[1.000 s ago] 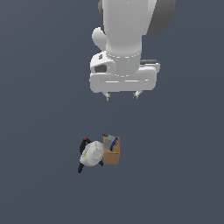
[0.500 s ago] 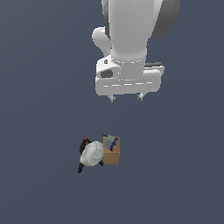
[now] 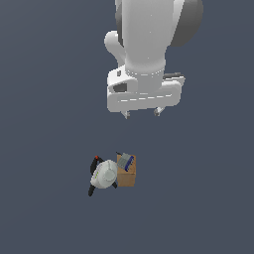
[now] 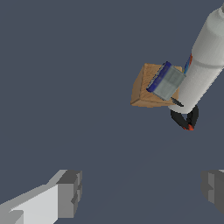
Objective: Pick up a designated object from a clutter of objects.
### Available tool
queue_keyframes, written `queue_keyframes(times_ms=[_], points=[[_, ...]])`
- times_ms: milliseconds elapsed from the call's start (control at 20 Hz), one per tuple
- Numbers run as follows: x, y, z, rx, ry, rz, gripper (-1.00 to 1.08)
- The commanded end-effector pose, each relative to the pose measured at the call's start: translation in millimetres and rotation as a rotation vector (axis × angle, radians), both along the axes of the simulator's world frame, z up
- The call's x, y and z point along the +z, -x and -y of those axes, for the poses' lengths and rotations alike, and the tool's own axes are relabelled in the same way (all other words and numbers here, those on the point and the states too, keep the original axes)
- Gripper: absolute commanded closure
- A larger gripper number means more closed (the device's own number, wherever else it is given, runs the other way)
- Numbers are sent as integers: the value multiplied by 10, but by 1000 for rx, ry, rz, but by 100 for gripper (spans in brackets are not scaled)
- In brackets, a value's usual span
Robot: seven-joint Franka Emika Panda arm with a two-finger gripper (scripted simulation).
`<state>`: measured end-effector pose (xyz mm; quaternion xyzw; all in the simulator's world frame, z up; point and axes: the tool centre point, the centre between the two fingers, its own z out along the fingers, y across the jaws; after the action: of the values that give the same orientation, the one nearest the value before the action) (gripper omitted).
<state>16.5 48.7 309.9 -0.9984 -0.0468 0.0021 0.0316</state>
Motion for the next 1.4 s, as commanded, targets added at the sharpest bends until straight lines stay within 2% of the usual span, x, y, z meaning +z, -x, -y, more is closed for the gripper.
queue_keyframes(times_ms=[0, 350, 1350], points=[[-21, -34, 19, 31, 2, 2, -92], [-108, -174, 97, 160, 11, 11, -92], [-487, -657, 415, 641, 40, 32, -92]])
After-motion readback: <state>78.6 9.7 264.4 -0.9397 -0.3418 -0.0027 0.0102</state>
